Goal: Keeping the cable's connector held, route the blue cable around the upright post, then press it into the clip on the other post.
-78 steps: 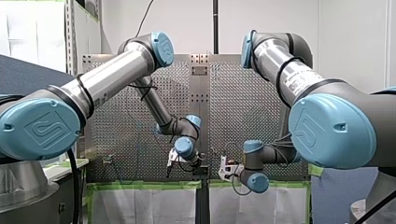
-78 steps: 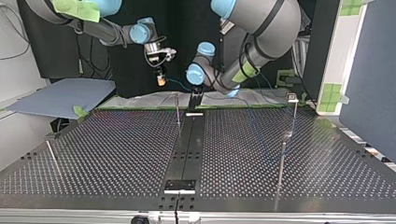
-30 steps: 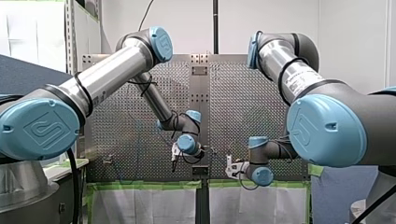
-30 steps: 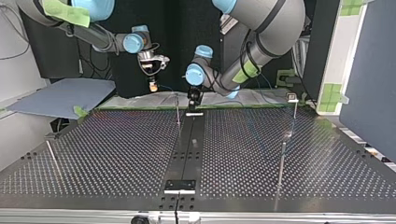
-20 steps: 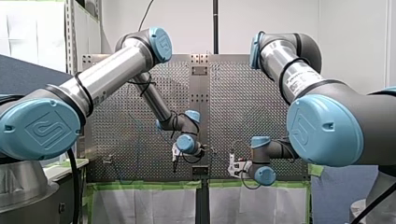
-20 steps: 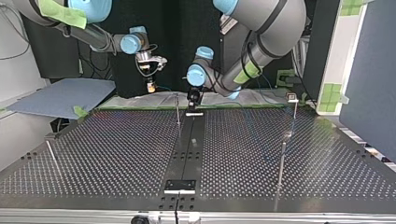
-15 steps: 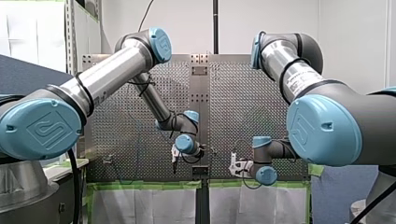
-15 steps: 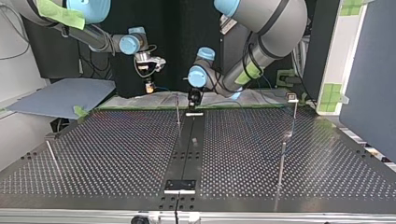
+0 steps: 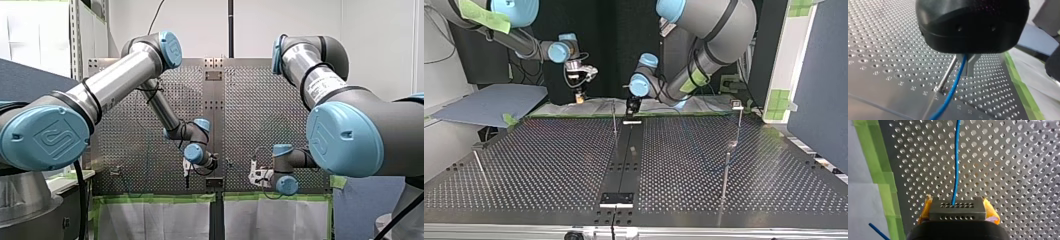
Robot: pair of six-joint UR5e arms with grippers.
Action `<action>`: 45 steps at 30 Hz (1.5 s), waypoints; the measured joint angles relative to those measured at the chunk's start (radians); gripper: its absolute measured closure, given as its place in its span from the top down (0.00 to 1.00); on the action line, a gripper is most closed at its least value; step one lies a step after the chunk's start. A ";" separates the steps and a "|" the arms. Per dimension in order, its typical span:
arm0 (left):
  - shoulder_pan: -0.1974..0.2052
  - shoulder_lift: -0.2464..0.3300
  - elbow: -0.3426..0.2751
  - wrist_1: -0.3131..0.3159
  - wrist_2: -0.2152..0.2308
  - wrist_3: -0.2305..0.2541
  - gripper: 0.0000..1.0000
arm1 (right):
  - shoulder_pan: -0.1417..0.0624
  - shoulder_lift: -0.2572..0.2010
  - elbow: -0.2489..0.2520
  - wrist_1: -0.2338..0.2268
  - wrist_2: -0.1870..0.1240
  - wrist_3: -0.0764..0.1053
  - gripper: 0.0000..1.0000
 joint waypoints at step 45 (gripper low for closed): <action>0.016 -0.043 0.059 0.006 0.164 -0.212 0.00 | -0.046 0.002 -0.073 0.095 -0.002 -0.021 0.00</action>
